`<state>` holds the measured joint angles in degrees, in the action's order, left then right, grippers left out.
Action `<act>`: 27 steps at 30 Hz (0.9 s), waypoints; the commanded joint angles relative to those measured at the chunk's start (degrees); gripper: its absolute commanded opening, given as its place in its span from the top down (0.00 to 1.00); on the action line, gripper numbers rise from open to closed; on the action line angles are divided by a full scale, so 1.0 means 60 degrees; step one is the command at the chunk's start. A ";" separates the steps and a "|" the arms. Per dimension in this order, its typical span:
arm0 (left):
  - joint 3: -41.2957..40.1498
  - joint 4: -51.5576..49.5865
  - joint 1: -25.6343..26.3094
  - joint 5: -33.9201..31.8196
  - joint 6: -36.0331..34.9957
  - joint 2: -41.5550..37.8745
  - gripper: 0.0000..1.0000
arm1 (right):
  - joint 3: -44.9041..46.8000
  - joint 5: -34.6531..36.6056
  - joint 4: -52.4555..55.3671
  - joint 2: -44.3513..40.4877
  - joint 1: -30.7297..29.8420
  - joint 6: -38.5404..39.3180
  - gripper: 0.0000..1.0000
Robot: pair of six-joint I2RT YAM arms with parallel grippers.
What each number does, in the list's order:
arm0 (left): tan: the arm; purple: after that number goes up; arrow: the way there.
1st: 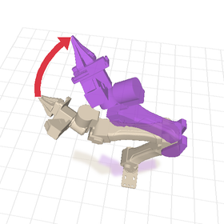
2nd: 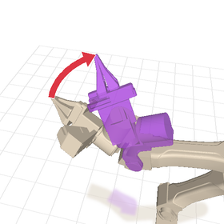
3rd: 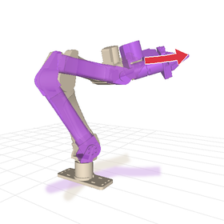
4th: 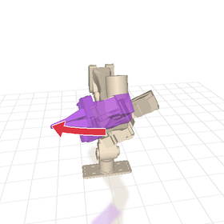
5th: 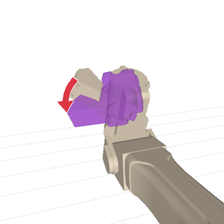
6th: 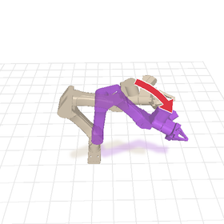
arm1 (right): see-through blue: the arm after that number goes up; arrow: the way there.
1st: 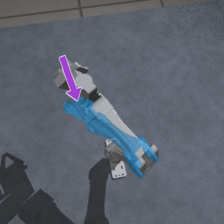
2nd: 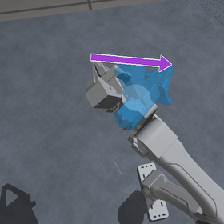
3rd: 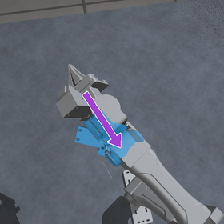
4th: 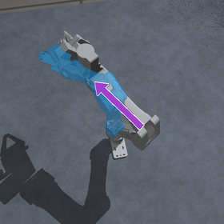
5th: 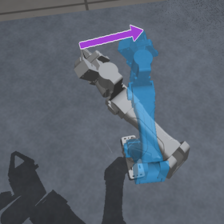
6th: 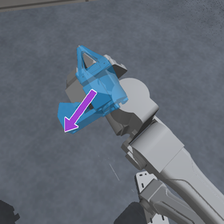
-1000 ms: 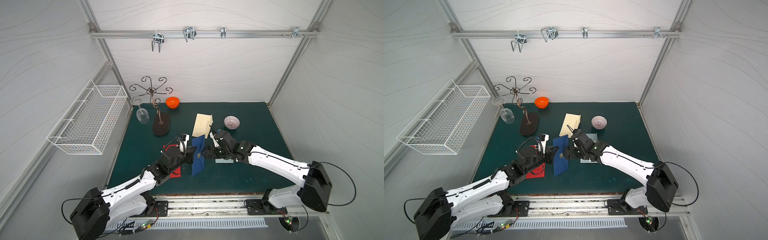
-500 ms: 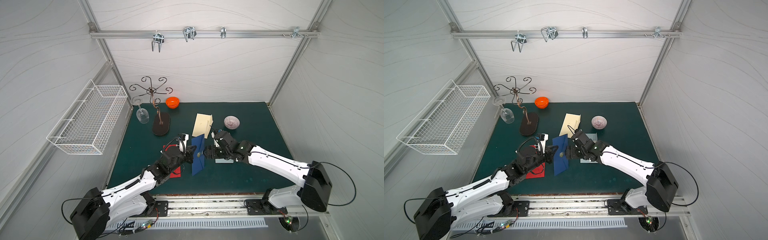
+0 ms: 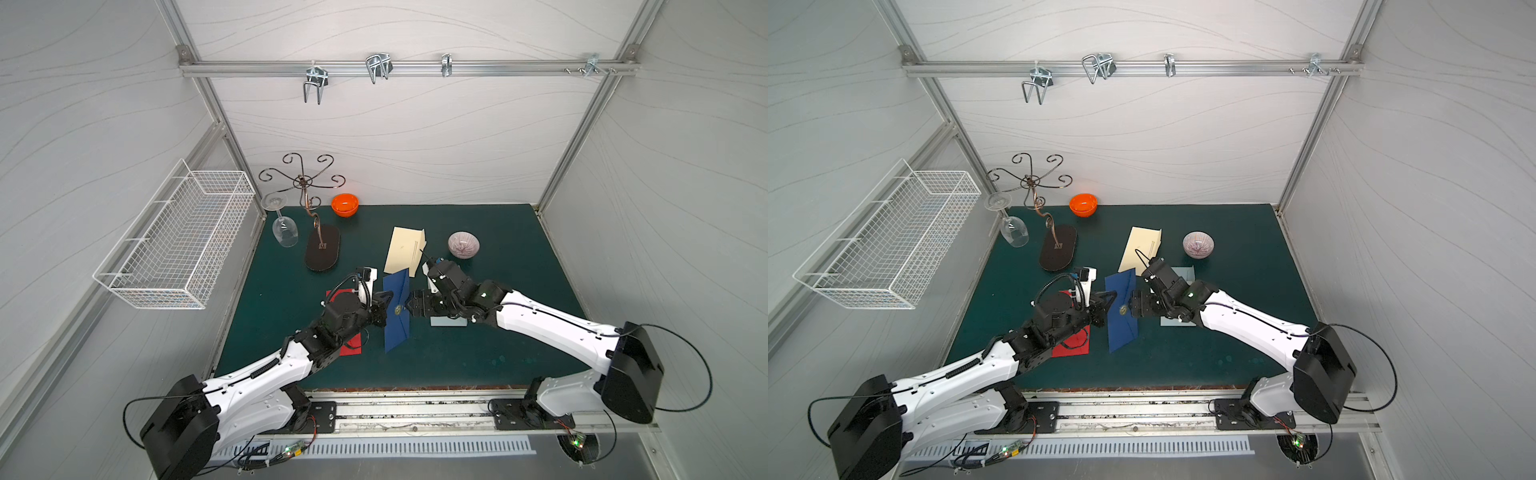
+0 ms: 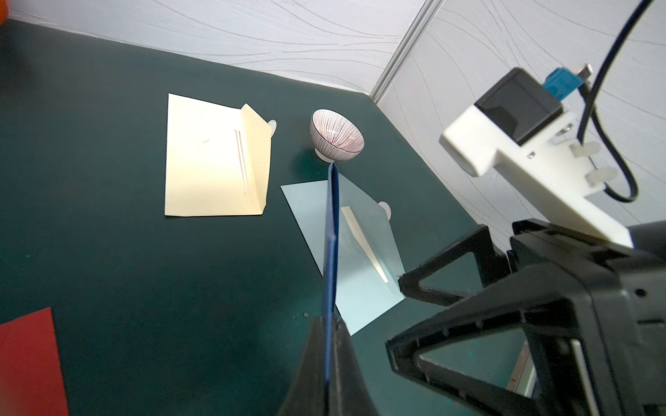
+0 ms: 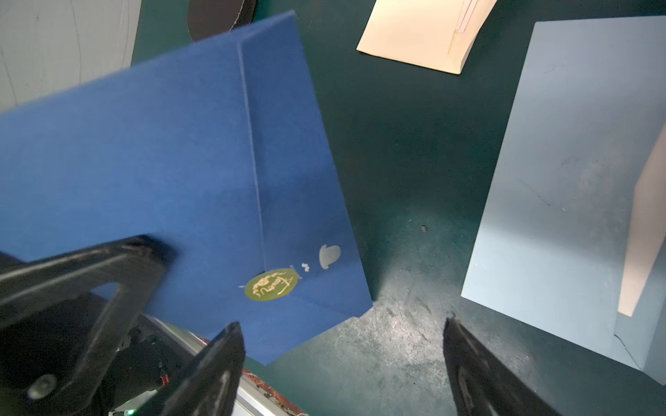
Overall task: Open the envelope
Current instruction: Open the envelope flap on the envelope.
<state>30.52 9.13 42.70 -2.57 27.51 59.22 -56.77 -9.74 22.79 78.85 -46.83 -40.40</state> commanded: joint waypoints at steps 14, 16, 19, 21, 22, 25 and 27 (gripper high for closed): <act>-0.0646 0.2421 0.0067 0.0243 -0.0817 -0.0205 1.00 | -0.0527 0.2012 0.0491 0.0115 -0.1112 0.0512 0.15; -0.0703 0.2425 0.0072 0.0073 -0.0671 -0.0244 1.00 | -0.0500 0.2139 0.0508 0.0083 -0.1131 0.0515 0.15; -0.0721 0.2431 0.0070 -0.0039 -0.0544 -0.0279 1.00 | -0.0469 0.2264 0.0522 0.0042 -0.1145 0.0481 0.15; -0.0702 0.2405 0.0073 -0.0042 -0.0477 -0.0268 1.00 | -0.0495 0.2303 0.0571 0.0038 -0.1145 0.0450 0.15; -0.0693 0.2377 0.0063 -0.0033 -0.0454 -0.0252 1.00 | -0.0511 0.2323 0.0617 0.0034 -0.1146 0.0436 0.15; -0.0664 0.2431 0.0063 0.0046 -0.0461 -0.0197 1.00 | -0.0571 0.2342 0.0735 -0.0005 -0.1147 0.0324 0.14; -0.0631 0.2428 0.0069 0.0145 -0.0511 -0.0173 1.00 | -0.0572 0.2351 0.0749 -0.0032 -0.1145 0.0249 0.13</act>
<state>25.65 19.59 42.92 -1.72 24.45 58.22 -58.87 3.18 25.56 79.07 -53.30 -38.13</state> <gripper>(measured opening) 0.056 0.867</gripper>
